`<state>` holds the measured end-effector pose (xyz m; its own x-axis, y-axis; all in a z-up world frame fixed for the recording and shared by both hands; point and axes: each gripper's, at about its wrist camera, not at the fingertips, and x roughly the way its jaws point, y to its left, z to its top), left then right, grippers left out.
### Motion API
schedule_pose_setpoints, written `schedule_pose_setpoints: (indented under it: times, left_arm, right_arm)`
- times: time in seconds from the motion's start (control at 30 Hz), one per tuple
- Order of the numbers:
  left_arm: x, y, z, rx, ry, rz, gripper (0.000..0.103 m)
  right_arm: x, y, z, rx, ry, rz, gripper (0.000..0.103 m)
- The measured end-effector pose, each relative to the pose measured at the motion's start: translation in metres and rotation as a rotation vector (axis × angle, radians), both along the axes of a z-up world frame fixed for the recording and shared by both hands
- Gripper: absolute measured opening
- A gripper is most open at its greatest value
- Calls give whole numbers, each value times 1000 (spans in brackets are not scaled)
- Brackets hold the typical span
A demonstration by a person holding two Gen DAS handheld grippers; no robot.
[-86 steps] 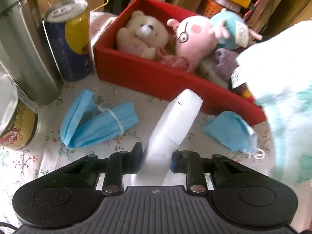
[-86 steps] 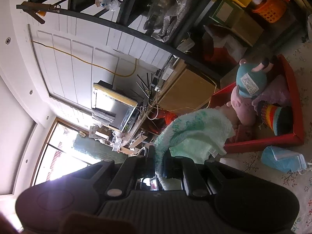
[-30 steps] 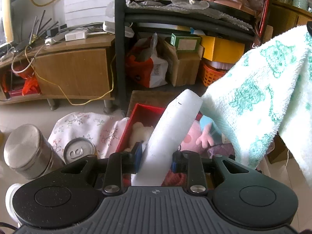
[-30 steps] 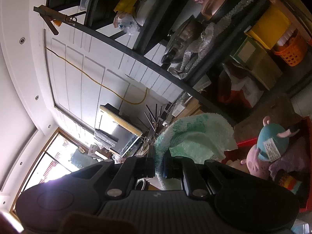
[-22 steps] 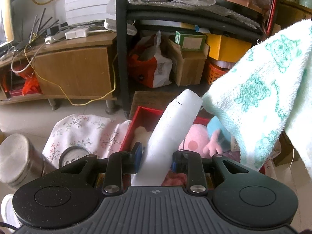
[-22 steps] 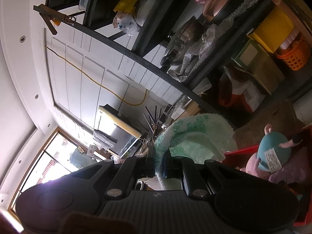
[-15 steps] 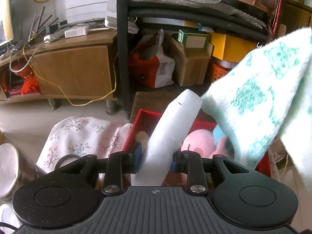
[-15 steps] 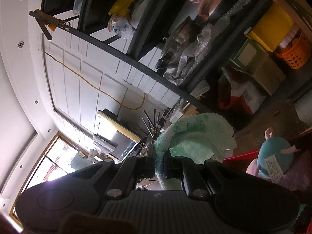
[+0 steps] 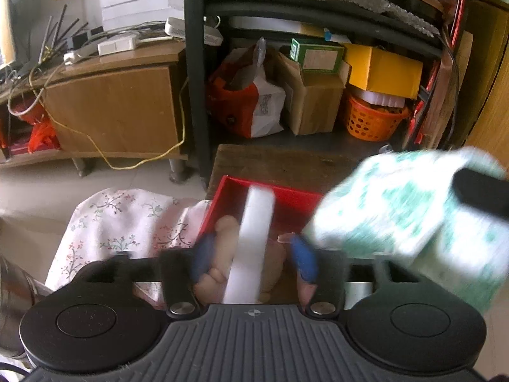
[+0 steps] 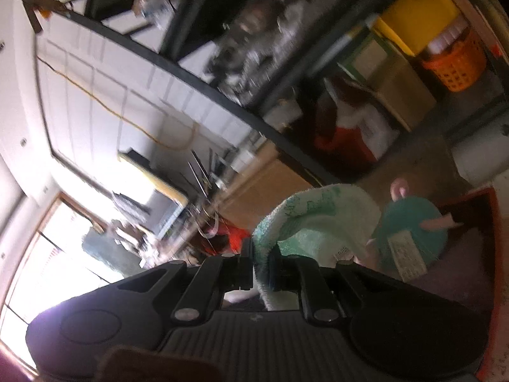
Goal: Organize soft objects
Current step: 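Release the sponge into the box with the left tool while the right tool drops the towel there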
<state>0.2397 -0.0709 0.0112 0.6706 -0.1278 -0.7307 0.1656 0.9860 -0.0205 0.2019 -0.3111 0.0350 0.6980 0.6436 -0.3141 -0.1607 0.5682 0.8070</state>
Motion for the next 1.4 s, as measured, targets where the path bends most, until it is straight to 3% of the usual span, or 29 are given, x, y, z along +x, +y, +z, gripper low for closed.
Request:
schedule_pose_setpoints:
  times: [0.07,0.1,0.17,0.57,1.4]
  left_arm:
    - [-2,-2,1,13,-7,-4,73]
    - [-2,-2,2,15,-7,-8,75]
    - [-4,-2,4,13,-11,-9,79]
    - [-8,-5,7,22,-22,-18,79]
    - [-55,5,22,51,-45,-55,82]
  right_arm:
    - [0,0,-4,-33,32,-4,0]
    - [-1,0,-5,-48,42,-11,11]
    - [-3,-3,-6,-77,63,-37,19]
    - [-8,-17,1,-92,57,-106,21]
    - [-48,18,34,-155,9,4,24]
